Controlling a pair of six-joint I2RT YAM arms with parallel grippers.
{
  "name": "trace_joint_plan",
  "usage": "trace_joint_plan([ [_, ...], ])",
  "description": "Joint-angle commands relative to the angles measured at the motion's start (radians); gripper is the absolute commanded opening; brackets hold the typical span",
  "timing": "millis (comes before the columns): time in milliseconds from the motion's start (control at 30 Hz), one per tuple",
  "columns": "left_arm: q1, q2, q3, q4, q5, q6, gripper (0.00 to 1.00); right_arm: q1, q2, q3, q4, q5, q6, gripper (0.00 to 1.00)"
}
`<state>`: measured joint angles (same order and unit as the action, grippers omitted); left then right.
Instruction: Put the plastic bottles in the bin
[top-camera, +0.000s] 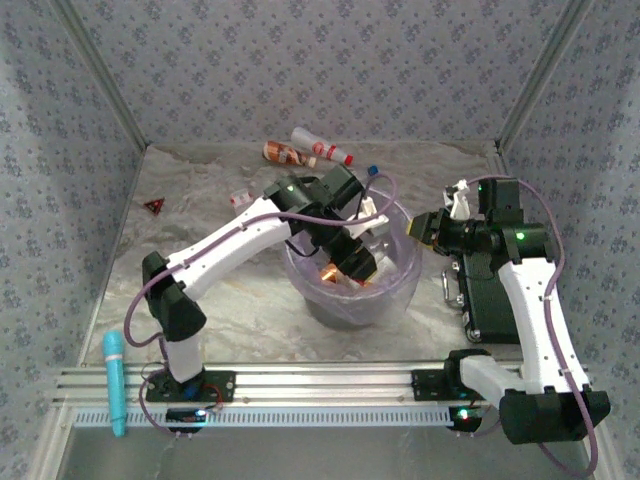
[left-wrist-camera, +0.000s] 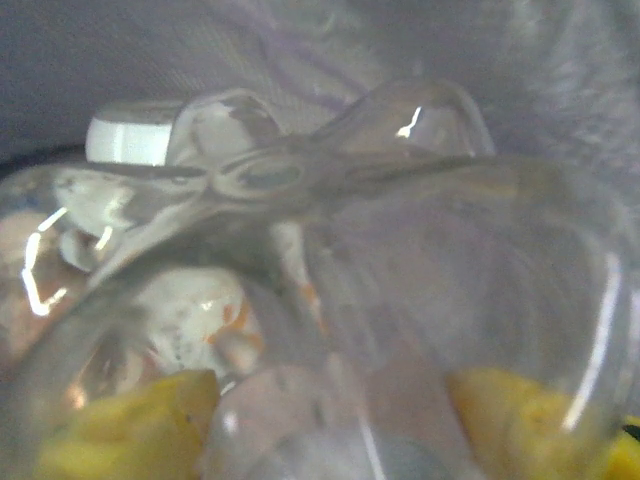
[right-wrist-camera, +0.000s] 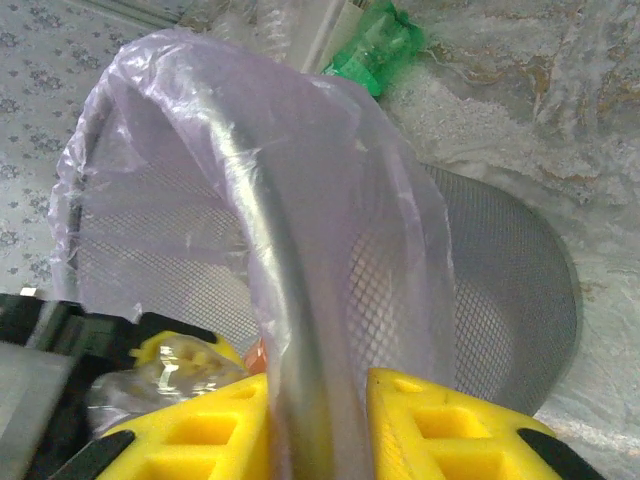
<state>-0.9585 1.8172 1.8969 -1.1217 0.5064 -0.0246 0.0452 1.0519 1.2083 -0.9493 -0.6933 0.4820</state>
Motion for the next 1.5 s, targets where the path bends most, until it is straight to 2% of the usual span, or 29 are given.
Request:
trace_joint_plan([
  [0, -0.008, 0.010, -0.028, -0.009, 0.042, 0.022, 0.36, -0.005, 0.000, -0.001, 0.009, -0.006, -0.013, 0.29],
  [133, -0.008, 0.000, -0.032, 0.018, 0.041, 0.010, 0.60, -0.006, 0.000, -0.004, 0.012, -0.003, -0.012, 0.29],
  [267, -0.004, -0.013, -0.024, 0.038, 0.038, -0.001, 0.74, -0.006, 0.002, -0.003, 0.008, 0.004, -0.014, 0.29],
  [400, 0.009, -0.028, -0.018, 0.056, 0.053, -0.014, 0.78, -0.005, 0.005, 0.000, 0.004, 0.007, -0.018, 0.29],
  [667, 0.035, -0.054, -0.009, 0.065, 0.059, -0.024, 0.77, -0.006, 0.013, 0.006, 0.004, 0.010, -0.021, 0.29],
  [967, 0.136, -0.128, 0.029, 0.075, 0.033, -0.056, 0.79, -0.003, 0.021, 0.019, 0.008, 0.018, -0.022, 0.29],
  [1167, 0.281, -0.221, 0.001, 0.173, -0.026, -0.185, 0.86, 0.002, 0.023, 0.022, 0.008, 0.024, -0.020, 0.29],
  [1333, 0.426, -0.295, -0.058, 0.282, -0.103, -0.306, 0.97, 0.012, 0.021, 0.032, 0.000, 0.032, -0.018, 0.29],
  [1433, 0.492, -0.323, -0.097, 0.321, -0.191, -0.351, 1.00, 0.018, 0.019, 0.037, -0.002, 0.035, -0.016, 0.31],
  [1467, 0.514, -0.328, -0.110, 0.326, -0.232, -0.360, 1.00, 0.022, 0.017, 0.039, -0.003, 0.035, -0.013, 0.35],
])
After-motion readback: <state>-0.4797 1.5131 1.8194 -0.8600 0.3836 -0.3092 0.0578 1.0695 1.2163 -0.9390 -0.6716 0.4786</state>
